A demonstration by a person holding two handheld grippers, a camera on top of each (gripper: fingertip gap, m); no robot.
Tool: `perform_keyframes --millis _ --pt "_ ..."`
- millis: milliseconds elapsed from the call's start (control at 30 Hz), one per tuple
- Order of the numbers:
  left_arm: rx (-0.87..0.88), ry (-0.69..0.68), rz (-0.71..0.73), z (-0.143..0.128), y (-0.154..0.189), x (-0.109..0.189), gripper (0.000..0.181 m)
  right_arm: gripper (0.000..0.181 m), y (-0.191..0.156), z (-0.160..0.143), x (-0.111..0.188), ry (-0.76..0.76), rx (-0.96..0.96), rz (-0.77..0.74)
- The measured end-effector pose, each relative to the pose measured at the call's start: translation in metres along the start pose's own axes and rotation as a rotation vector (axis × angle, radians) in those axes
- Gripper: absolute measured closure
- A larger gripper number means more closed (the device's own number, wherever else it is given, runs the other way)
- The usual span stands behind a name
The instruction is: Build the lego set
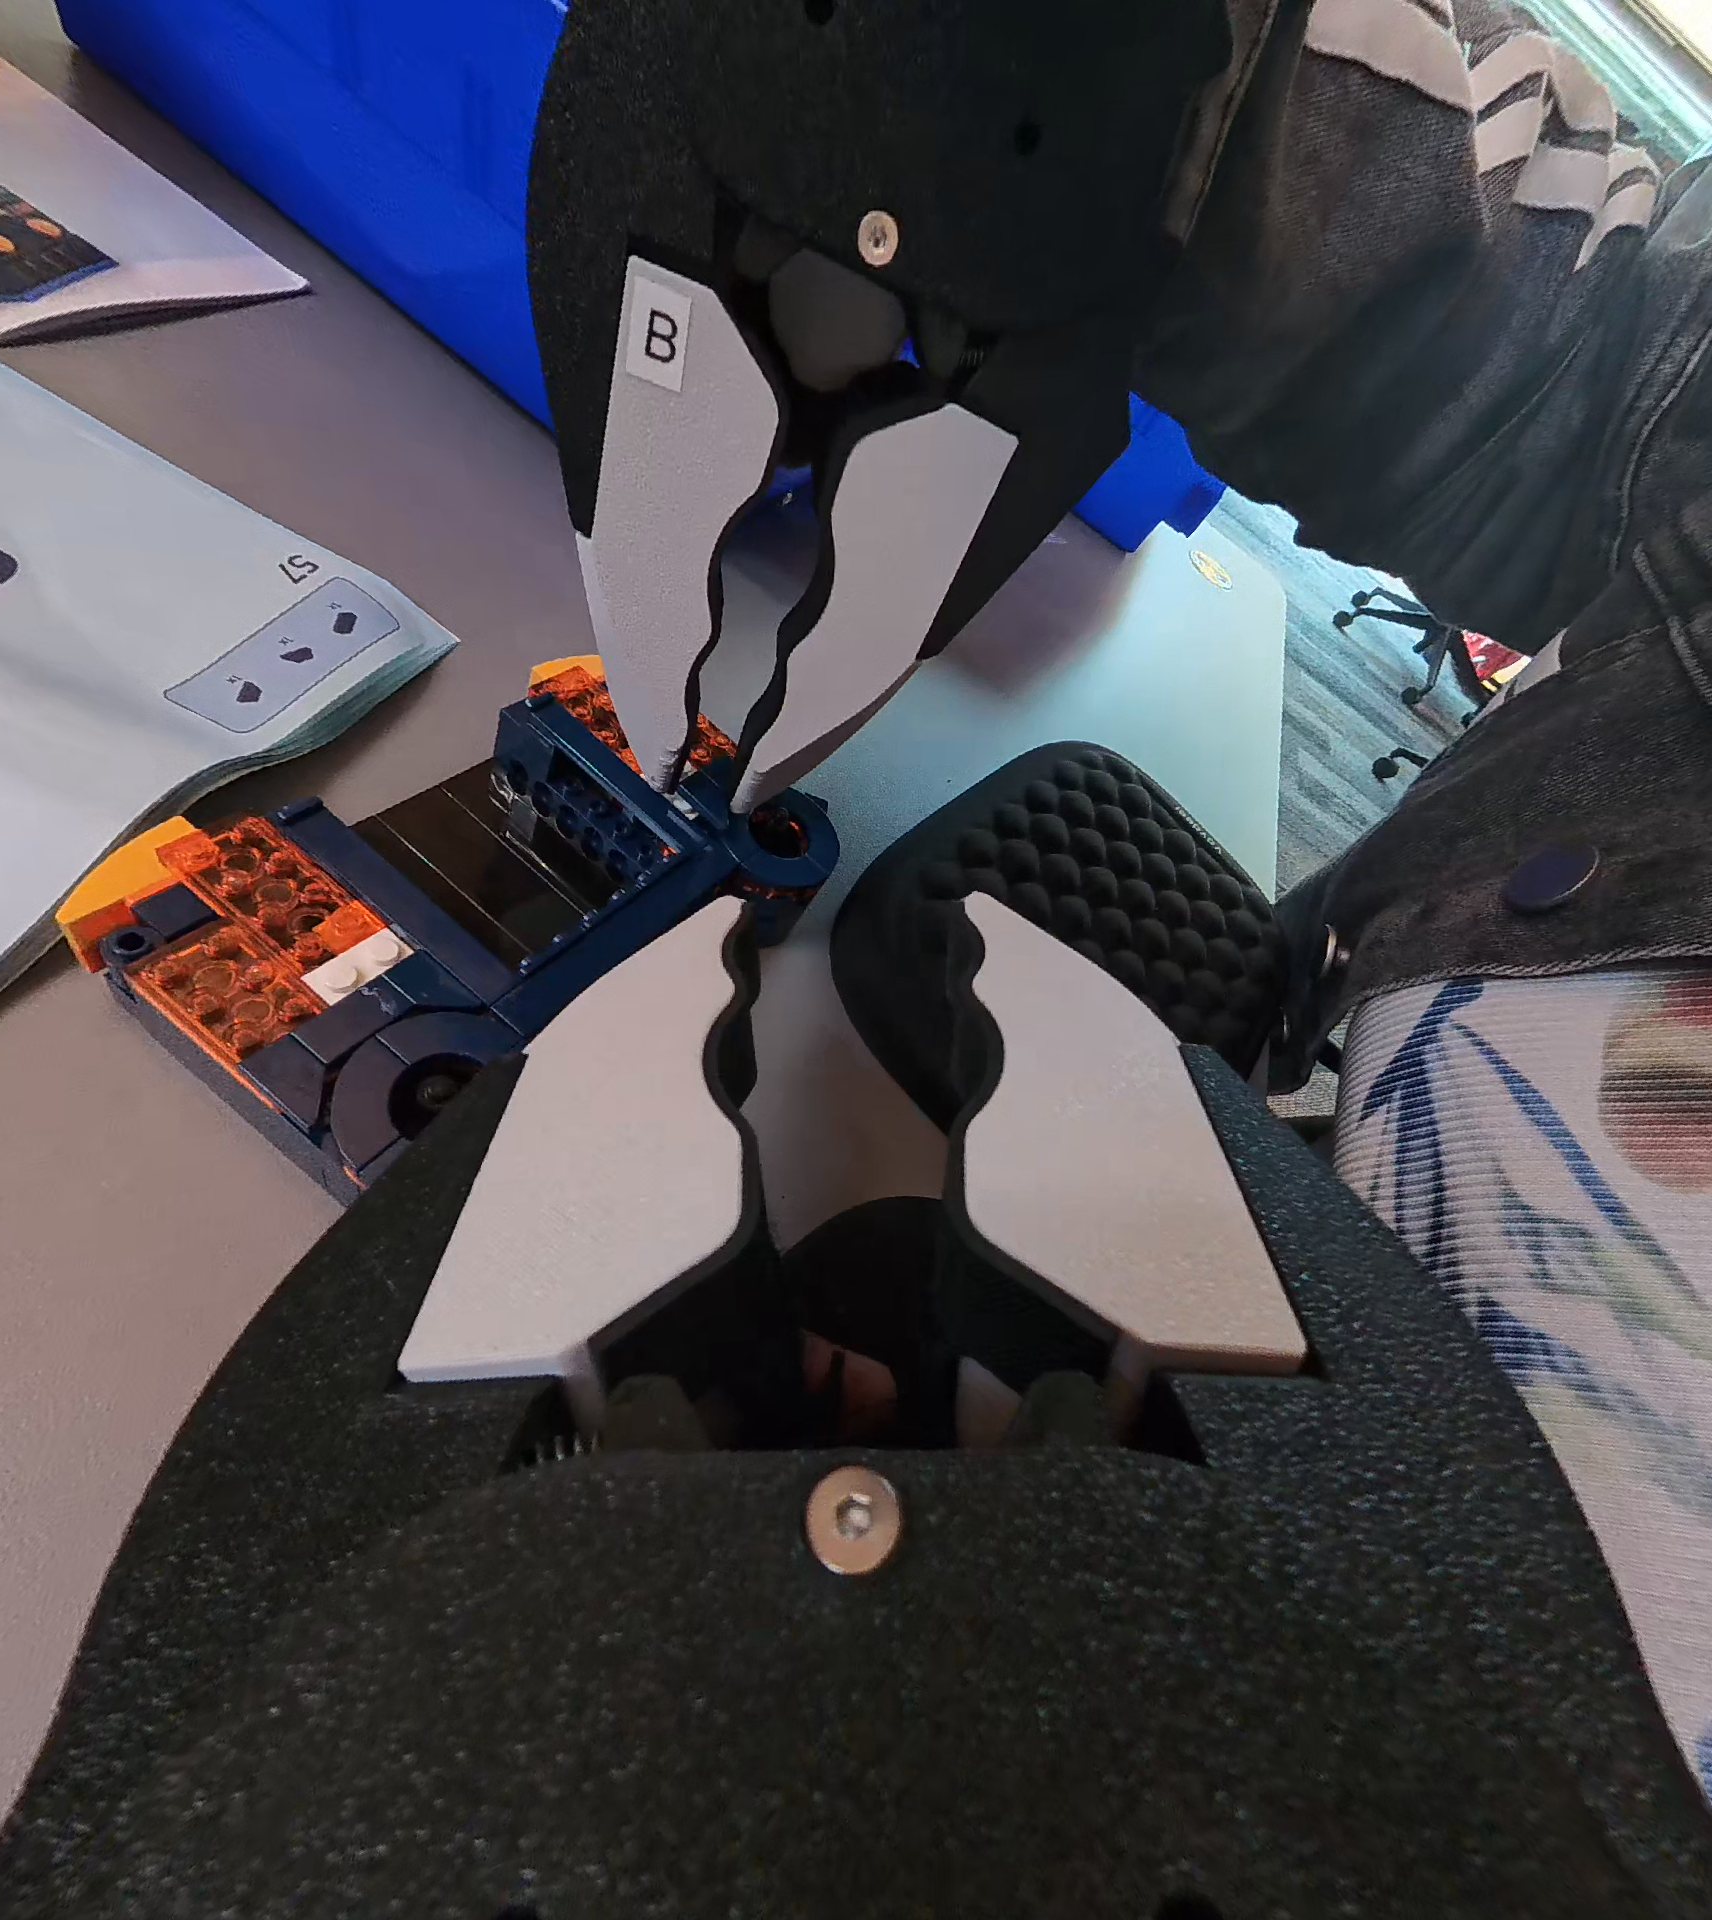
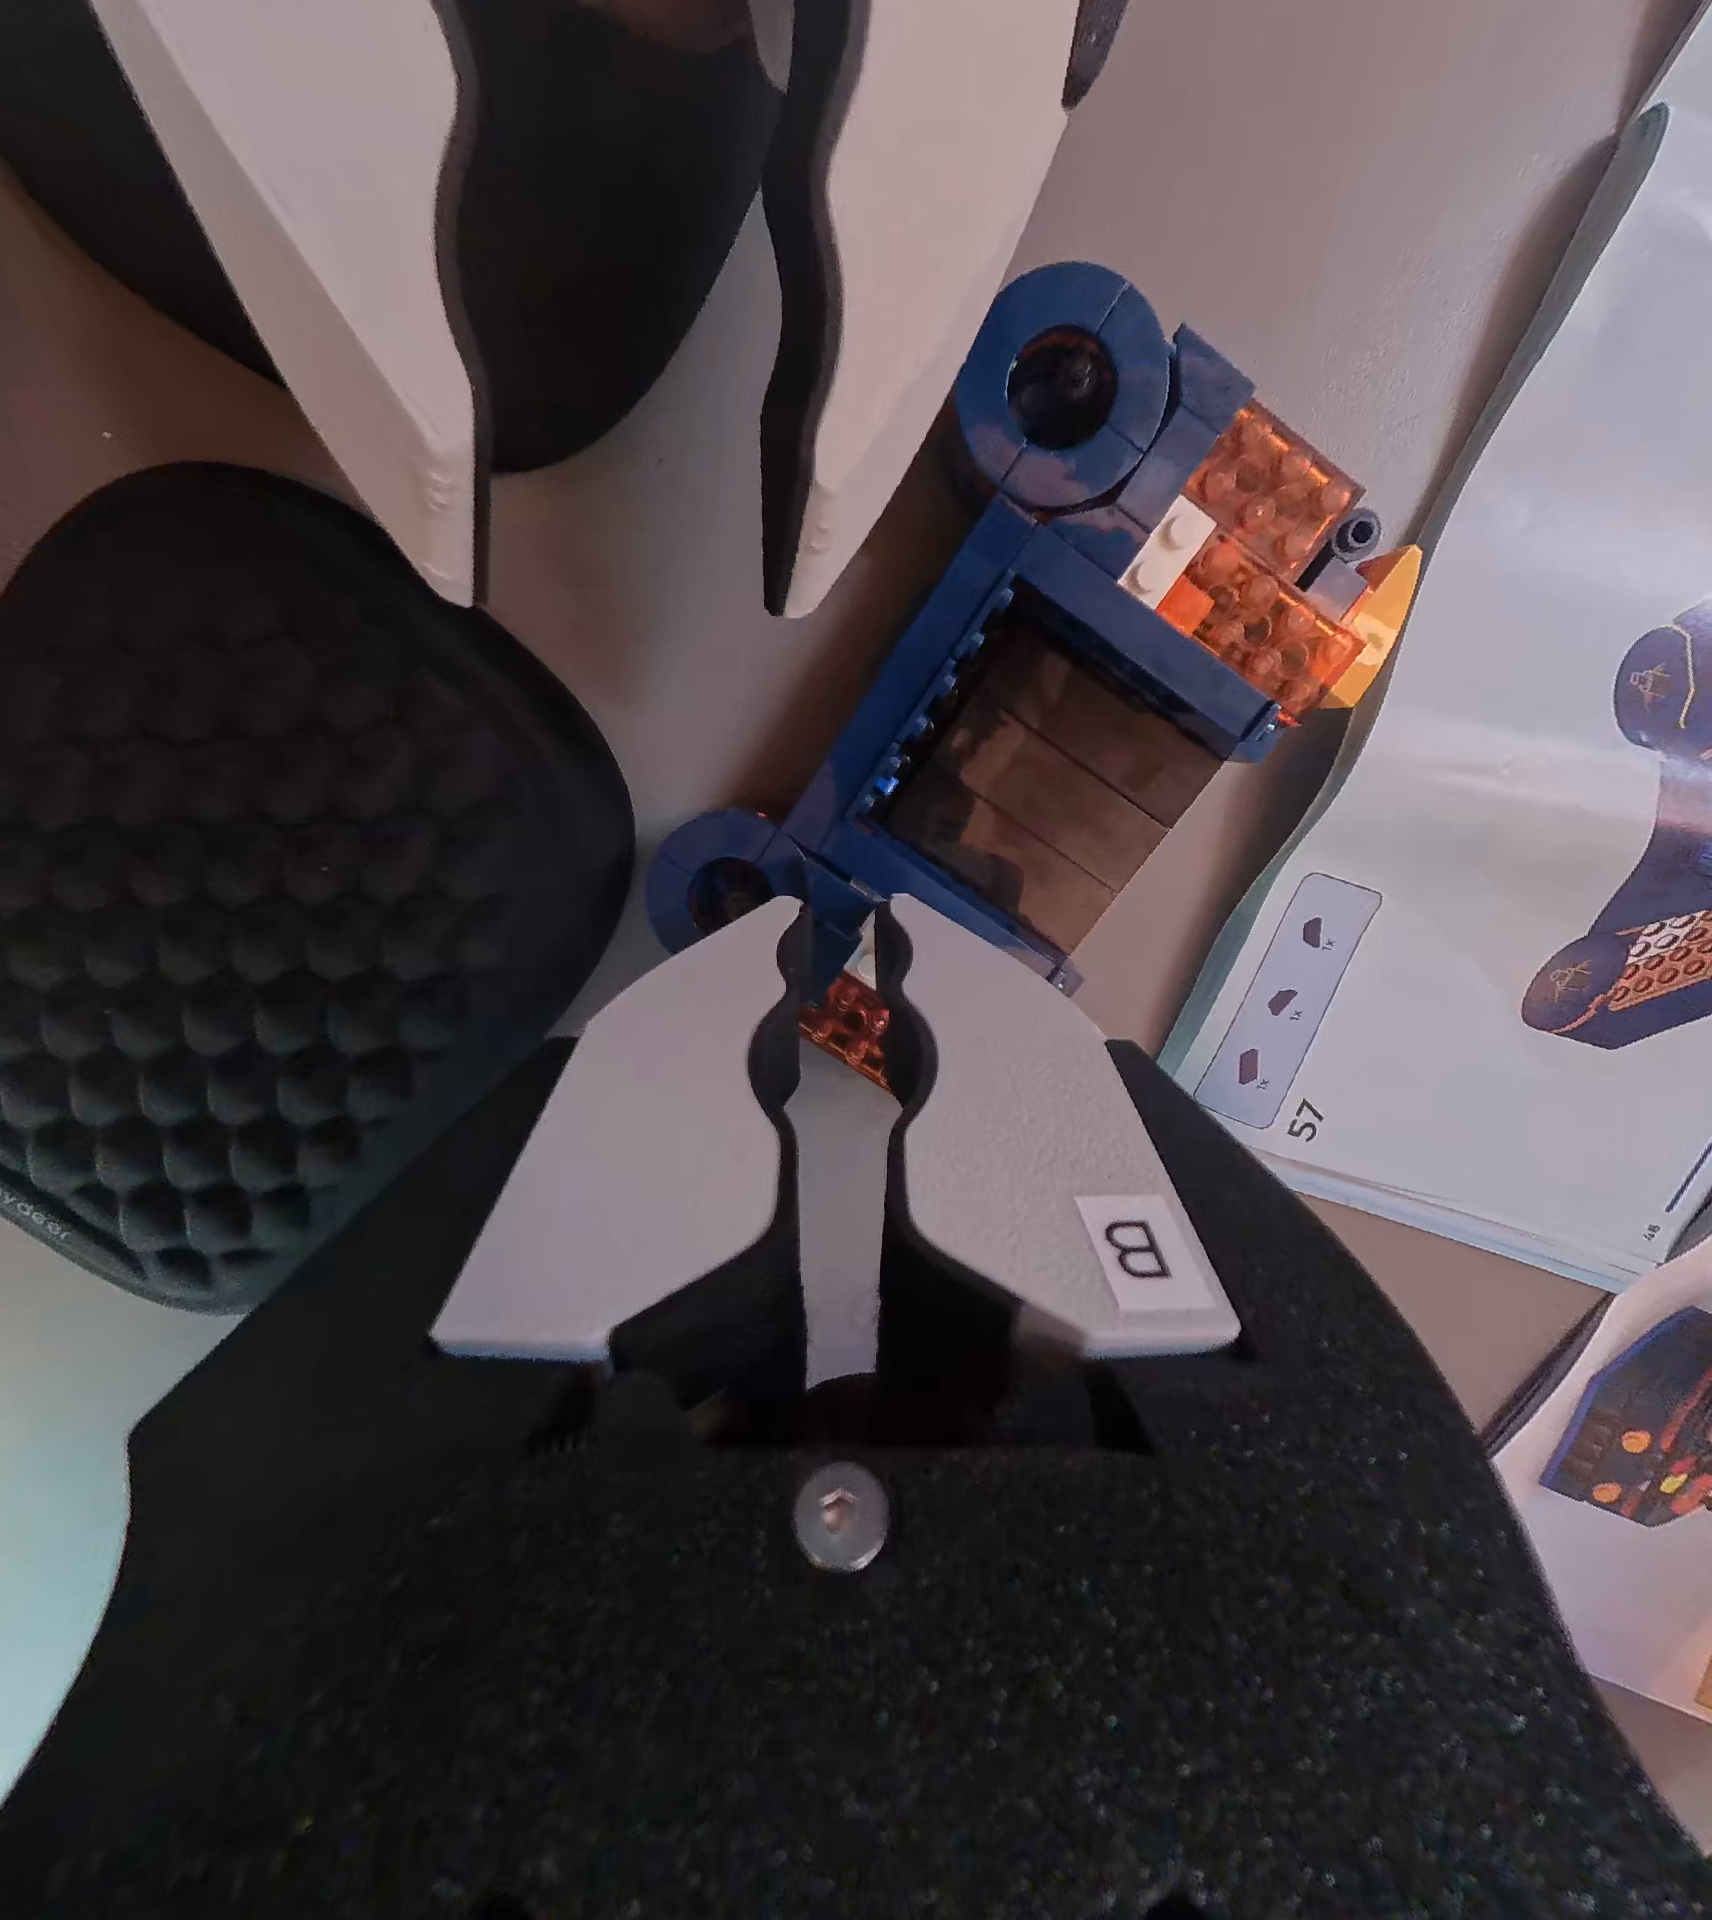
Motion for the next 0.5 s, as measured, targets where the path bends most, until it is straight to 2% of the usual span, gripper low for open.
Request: perform_keyframes --millis 500 --pt "0.002 -0.007 -0.006 -0.0007 0.0004 -0.0005 0.147 0.169 0.002 0.0003 0.0071 0.039 -0.023 -0.035"
Point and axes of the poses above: each gripper's, where its closed fingertips meet, x back along the fingers, z out of its top, y = z × x across the jaws, the point moved 3 cm from there along x, back along the fingers, and after that the axes turned 6 degrees about -x, right-handed, at the moved point
